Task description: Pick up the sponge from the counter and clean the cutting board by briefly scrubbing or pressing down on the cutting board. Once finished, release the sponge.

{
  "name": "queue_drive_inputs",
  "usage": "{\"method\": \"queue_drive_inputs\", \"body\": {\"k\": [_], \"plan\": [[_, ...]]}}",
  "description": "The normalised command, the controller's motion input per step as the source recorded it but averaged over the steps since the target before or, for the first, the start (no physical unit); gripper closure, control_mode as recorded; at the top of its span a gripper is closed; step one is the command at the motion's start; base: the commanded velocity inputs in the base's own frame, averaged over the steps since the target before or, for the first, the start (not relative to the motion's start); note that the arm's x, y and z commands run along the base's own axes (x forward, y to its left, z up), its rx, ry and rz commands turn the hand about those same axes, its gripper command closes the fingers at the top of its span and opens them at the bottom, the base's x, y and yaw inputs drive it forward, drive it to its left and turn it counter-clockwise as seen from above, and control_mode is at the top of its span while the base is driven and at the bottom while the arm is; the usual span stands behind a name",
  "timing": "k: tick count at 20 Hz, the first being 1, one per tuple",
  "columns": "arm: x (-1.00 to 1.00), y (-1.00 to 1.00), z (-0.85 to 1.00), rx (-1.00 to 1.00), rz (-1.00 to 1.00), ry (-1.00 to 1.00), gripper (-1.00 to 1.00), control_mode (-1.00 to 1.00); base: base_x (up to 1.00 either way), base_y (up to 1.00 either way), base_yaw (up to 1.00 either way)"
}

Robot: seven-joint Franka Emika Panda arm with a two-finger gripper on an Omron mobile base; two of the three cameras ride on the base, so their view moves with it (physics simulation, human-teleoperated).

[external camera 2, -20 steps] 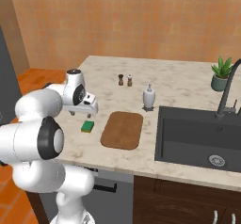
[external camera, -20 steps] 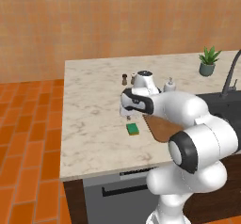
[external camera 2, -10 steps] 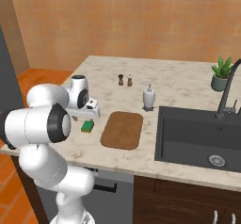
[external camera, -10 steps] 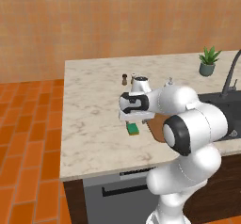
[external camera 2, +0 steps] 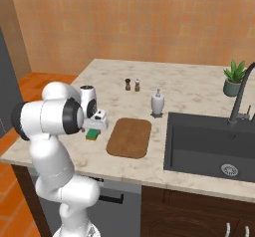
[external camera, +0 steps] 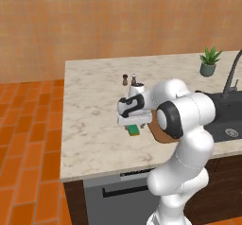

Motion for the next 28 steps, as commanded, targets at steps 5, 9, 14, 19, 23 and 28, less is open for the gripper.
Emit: {"method": "queue_drive_inputs", "body": {"k": [5, 9, 14, 19, 23, 28], "plan": [[0.11, 0.0, -0.23, 0.0, 0.0, 0.05, -1.0, -1.0, 0.0, 0.0, 0.0], [0.04, 0.0, -0.23, 0.0, 0.0, 0.04, -1.0, -1.0, 0.0, 0.0, 0.0], [0.05, 0.0, -0.21, 0.0, 0.0, 0.03, -1.0, -1.0, 0.0, 0.0, 0.0], [0.01, 0.01, -0.02, 0.0, 0.0, 0.02, 1.0, -1.0, 0.0, 0.0, 0.0], [0.0, 0.02, 0.0, 0.0, 0.0, 0.01, 1.0, -1.0, 0.0, 0.0, 0.0], [0.0, 0.0, 0.23, 0.0, 0.0, 0.0, 1.0, -1.0, 0.0, 0.0, 0.0]]}}
